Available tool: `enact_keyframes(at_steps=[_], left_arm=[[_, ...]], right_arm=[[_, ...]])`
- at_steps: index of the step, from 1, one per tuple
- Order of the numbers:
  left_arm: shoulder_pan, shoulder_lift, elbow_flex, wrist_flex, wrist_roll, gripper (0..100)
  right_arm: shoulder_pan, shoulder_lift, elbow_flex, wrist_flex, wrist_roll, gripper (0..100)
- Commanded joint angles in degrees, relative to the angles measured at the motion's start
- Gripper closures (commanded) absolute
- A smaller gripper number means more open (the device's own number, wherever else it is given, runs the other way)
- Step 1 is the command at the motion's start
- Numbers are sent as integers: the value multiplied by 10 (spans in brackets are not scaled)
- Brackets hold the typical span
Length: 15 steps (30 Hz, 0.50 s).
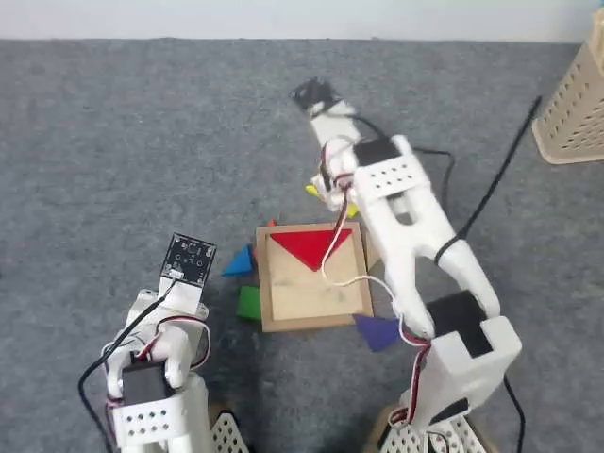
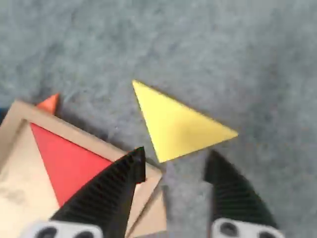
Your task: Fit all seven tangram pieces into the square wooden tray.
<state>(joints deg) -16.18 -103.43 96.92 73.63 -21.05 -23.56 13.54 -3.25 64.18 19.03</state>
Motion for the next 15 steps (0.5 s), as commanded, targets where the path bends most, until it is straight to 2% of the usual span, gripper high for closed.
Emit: enact_keyframes(at_steps=[1,4,7,15], left_arm=[[-1,-11,-4,-1,-4,987],[-1,-11,-4,-1,-4,987],[-1,-11,-4,-1,-4,987],[-1,-11,-4,-1,-4,987]], right_arm=[[-2,51,-84,33,72,681],[-4,118,-125,39,117,620],[-4,176,-147,39,158,615],[2,250,-156,16,188,615]])
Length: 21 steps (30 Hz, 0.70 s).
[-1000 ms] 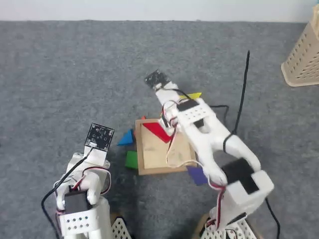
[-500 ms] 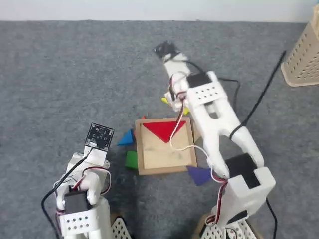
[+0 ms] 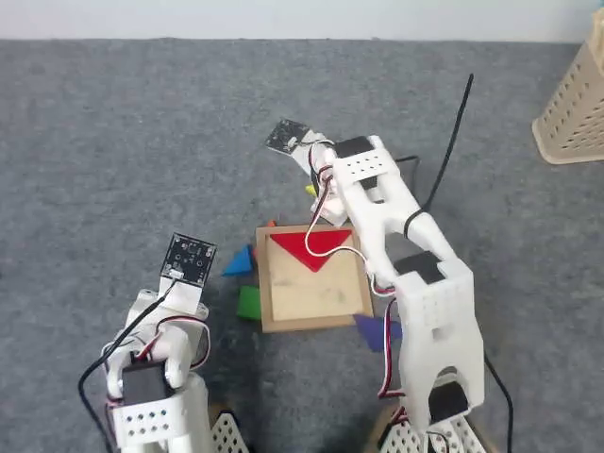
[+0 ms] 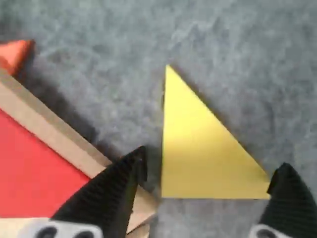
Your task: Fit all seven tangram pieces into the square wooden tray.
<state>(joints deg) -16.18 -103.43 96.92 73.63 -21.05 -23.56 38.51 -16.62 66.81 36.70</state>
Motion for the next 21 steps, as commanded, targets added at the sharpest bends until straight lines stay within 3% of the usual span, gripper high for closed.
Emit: enact_keyframes(at_steps=[1,3,9,18,21], left_arm=[[-1,-11,-4,-1,-4,987],[-1,-11,-4,-1,-4,987],[-1,-11,-4,-1,-4,987],[-1,-11,-4,-1,-4,987],[-1,-11,-4,-1,-4,987]], right_arm=[[5,6,-23,-13,11,615],[13,7,-23,-15,10,645],[42,7,-23,-15,-5,879],[100,12,-104,37,-127,892],[121,11,-122,47,-145,964]])
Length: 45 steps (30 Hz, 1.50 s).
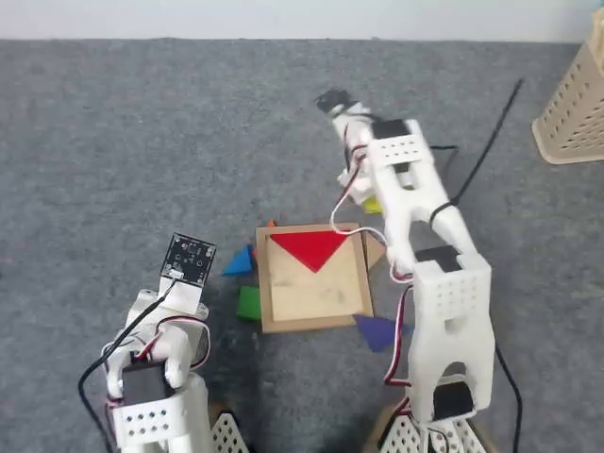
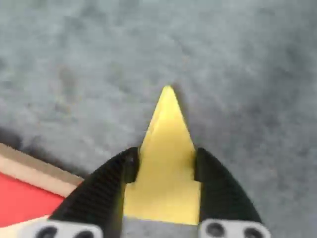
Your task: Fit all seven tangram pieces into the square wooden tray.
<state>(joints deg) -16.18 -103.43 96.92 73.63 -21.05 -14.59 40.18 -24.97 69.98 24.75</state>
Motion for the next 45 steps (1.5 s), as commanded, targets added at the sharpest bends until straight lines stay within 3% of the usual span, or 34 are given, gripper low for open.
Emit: enact_keyframes(at_steps=[1,9,25,32,35,38,45], left_arm=[[-1,-11,-4,-1,-4,987],[-1,-11,-4,-1,-4,987],[-1,-11,-4,-1,-4,987],[-1,-11,-4,-1,-4,987],[-1,-11,-4,-1,-4,987],[-1,-11,-4,-1,-4,987],[-1,-11,-4,-1,-4,987]], right_arm=[[36,-6,-47,22,-34,988],[54,-5,-105,94,-40,993],[62,60,-105,106,-11,991],[76,64,-107,118,-12,898],[80,65,-106,117,-12,915],[83,64,-106,115,-16,998],[58,-25,-111,187,-78,992]])
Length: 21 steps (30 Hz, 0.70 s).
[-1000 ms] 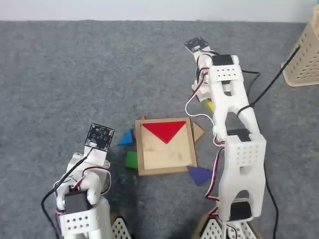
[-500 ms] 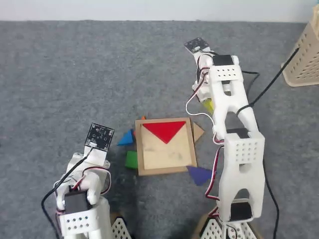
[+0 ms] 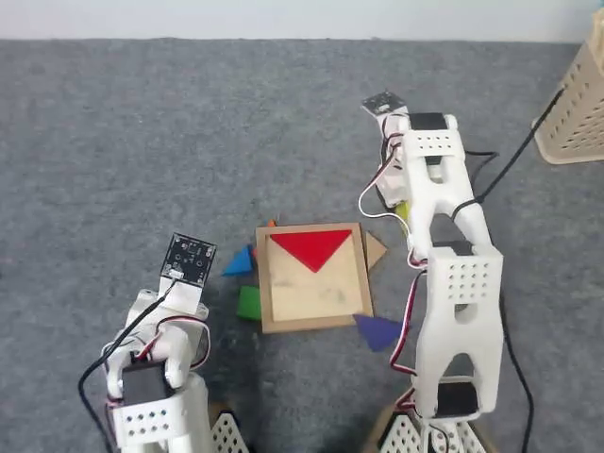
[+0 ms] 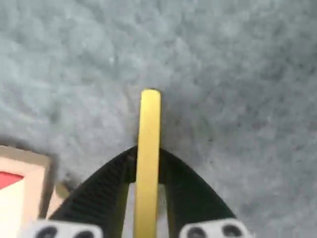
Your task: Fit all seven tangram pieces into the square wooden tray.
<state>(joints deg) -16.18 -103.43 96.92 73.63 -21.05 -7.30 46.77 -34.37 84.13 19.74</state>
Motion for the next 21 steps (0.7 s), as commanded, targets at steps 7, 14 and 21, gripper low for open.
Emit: enact_keyframes(at_steps=[7,14,21], left_arm=[[-1,-11,-4,-1,-4,987],[-1,-11,-4,-1,-4,987],[-1,-11,-4,-1,-4,987]], right_arm=[[-111,-222,31,115,-139,992],[-190,-380,316,-83,-146,992],[-284,-549,554,-256,-227,992]])
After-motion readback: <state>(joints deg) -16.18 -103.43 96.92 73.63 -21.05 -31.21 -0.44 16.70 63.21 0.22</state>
